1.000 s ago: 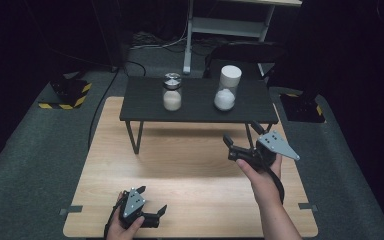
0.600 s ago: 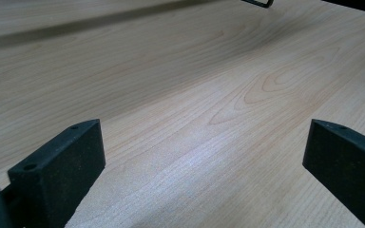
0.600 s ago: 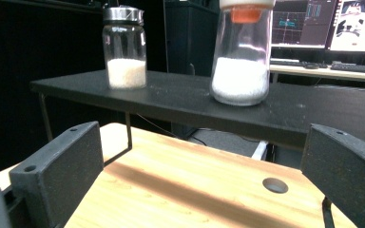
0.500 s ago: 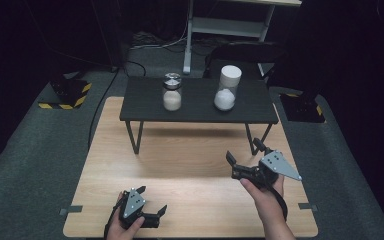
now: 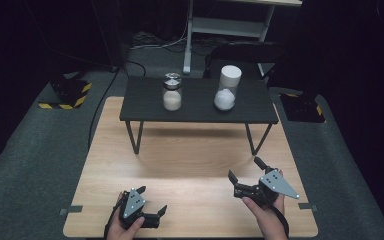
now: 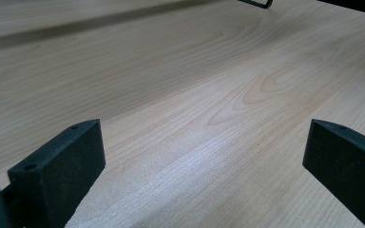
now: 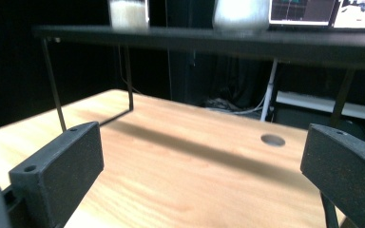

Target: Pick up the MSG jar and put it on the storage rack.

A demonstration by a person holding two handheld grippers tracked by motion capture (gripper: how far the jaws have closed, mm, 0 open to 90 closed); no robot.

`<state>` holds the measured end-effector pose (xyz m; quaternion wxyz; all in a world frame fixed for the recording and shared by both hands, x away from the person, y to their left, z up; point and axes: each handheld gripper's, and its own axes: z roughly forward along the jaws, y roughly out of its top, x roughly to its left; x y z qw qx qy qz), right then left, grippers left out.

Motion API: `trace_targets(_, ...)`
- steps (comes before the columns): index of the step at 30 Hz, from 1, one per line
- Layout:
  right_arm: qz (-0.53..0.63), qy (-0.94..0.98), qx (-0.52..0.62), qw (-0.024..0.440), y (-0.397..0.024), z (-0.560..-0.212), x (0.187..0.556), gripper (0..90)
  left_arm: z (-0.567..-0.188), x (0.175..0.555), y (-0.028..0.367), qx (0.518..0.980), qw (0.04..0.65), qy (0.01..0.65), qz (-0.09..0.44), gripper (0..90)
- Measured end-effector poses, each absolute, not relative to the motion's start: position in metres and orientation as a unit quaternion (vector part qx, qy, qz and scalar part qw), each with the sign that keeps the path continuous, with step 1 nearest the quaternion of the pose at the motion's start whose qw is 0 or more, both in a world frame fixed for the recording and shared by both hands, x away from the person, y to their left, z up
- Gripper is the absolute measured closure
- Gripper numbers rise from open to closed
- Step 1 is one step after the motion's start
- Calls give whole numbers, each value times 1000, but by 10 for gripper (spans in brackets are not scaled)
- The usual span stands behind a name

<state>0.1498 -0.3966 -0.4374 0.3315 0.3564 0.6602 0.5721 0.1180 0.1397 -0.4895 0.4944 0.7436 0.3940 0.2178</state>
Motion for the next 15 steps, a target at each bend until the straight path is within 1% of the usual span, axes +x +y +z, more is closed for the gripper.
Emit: trace_targets(15,535,684,389,309,-409,-472,137,3,-489,118,139,744,494,395,216,2)
